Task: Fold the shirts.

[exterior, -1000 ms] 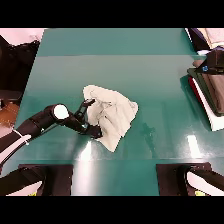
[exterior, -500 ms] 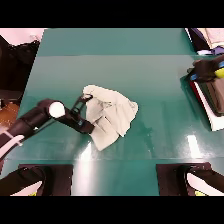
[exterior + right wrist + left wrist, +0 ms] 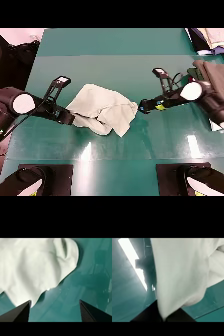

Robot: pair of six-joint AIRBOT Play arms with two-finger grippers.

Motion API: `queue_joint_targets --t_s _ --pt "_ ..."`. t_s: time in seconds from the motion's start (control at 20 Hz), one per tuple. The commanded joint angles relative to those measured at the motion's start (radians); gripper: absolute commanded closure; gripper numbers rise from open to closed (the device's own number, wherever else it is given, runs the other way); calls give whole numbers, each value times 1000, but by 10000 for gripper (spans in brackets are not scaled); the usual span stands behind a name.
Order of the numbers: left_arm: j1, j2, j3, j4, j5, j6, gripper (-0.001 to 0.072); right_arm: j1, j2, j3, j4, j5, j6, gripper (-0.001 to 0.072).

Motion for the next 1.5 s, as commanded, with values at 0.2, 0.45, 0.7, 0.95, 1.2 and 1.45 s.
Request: queue_joint_targets --t_s 0.2,0.45,0.7,0.95,1.2,1.45 --pt "5 10 5 19 -28 -2 681 3 -248 76 1 -137 -2 102" --pt "5 10 5 19 -29 -2 681 3 -361 155 2 -84 -2 137" --pt "5 10 5 19 -26 -2 680 13 -382 161 3 -84 -2 348" --pt "5 10 5 19 -23 -2 681 14 -356 161 -1 -82 -3 696" --pt "5 13 180 207 -99 -20 681 -43 -95 257 -10 -35 -48 697" --pt "5 13 624 296 -198 23 681 -150 191 521 -10 68 -47 697"
